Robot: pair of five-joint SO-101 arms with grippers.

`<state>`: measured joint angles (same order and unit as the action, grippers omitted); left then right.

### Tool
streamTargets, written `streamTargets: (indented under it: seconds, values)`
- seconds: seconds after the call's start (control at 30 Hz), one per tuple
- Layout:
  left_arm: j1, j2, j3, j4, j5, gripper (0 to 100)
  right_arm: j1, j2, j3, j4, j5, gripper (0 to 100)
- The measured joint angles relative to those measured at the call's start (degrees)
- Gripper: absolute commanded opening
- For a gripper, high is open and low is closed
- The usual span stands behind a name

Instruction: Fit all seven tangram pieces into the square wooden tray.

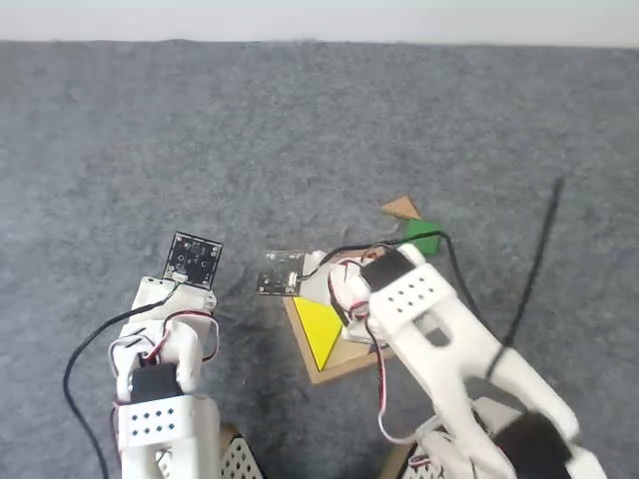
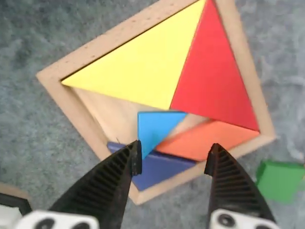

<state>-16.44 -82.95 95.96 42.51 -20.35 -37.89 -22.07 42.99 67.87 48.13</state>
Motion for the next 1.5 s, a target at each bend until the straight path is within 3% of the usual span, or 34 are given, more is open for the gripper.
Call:
streamTargets:
  seconds: [0.2,0.33,0.57,1.0,1.17,1.5]
  values:
    - [0.0,0.0,0.0,0.0,0.0,5,-4.4,-4.57,0.09,4.22,-4.04,3.6]
    - [0.0,0.0,0.0,0.0,0.0,5,-8.0,-3.43,2.55,2.55,-5.45,3.3]
    - [0.0,0.0,0.0,0.0,0.0,5,-8.18,9.14,3.52,-2.46,-5.8,3.4]
    - [0.0,0.0,0.0,0.0,0.0,5,-2.64,14.51,-1.49,-8.44,-6.15,3.4]
    - [0.0,0.0,0.0,0.0,0.0,5,-2.73,14.51,-1.58,-11.25,-10.99,3.4]
    - [0.0,0.0,0.0,0.0,0.0,5,3.16,14.24,-5.45,-7.91,-12.57,3.4]
